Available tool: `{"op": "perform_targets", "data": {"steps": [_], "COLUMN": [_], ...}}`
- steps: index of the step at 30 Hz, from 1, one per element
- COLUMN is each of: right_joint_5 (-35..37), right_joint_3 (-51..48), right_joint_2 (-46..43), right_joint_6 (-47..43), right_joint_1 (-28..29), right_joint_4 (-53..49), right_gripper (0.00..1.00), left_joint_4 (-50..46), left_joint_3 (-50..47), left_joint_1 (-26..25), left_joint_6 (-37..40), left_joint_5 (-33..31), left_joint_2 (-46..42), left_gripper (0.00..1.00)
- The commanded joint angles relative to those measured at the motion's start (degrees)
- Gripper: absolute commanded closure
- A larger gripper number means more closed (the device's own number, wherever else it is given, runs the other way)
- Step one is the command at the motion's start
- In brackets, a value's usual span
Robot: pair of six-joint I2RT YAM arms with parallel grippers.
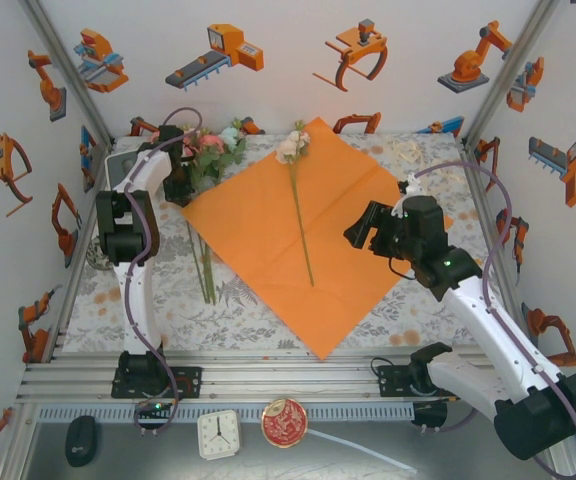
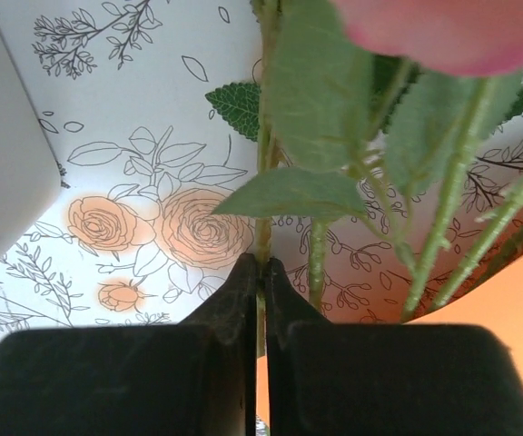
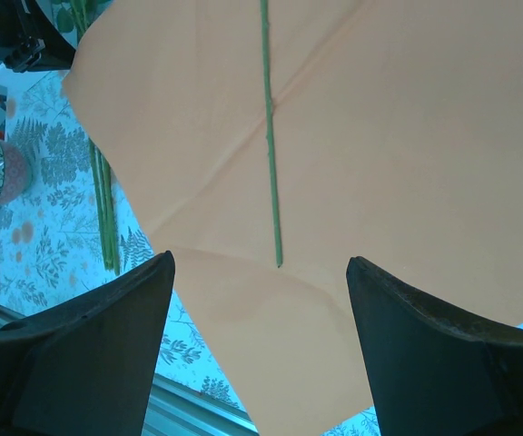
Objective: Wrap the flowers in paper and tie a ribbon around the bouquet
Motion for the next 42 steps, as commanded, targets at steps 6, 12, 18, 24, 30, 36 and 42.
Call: {"op": "perform_targets", "data": {"steps": [6, 12, 18, 24, 30, 36, 42], "right_joint_5": [-0.51, -1.12, -1.21, -1.28, -1.04, -0.32, 0.87], "right_joint_3": [1.85, 1.76, 1.26, 1.12, 0.42, -0.68, -1.48], "right_joint_2": [-0.52, -0.01, -0.27, -0.43, -1.29, -2.80, -5.62], "right_joint_6": [0.34, 1.16, 1.45, 1.71, 1.86, 1.81, 1.21], "right_joint_1": [-0.26, -0.31, -0.25, -0.24, -0.22, -0.23, -0.28], "right_joint_4": [0.18, 1.32, 1.62, 2.01, 2.11, 1.52, 0.07], "right_gripper": [0.31, 0.31, 0.31, 0.31, 0.31, 0.31, 0.31], "left_joint_4": [-0.15, -2.40, -0.69, 8.56, 12.51, 14.17, 5.83], "left_joint_3": [-1.25, 4.64, 4.33, -1.80, 1.33, 11.44, 31.73], "left_joint_1": [-0.63, -2.66, -4.49, -5.42, -12.22, -21.04, -28.50], "left_joint_6": [3.83, 9.42, 8.78, -3.08, -7.75, -10.81, -9.30], "left_joint_5": [-11.13, -19.73, -16.03, 7.17, 17.13, 19.33, 15.87], "left_joint_2": [-10.98, -15.42, -23.25, -32.53, -29.28, -19.02, -2.11], "left_gripper": [1.00, 1.00, 1.00, 1.00, 1.00, 1.00, 1.00]}}
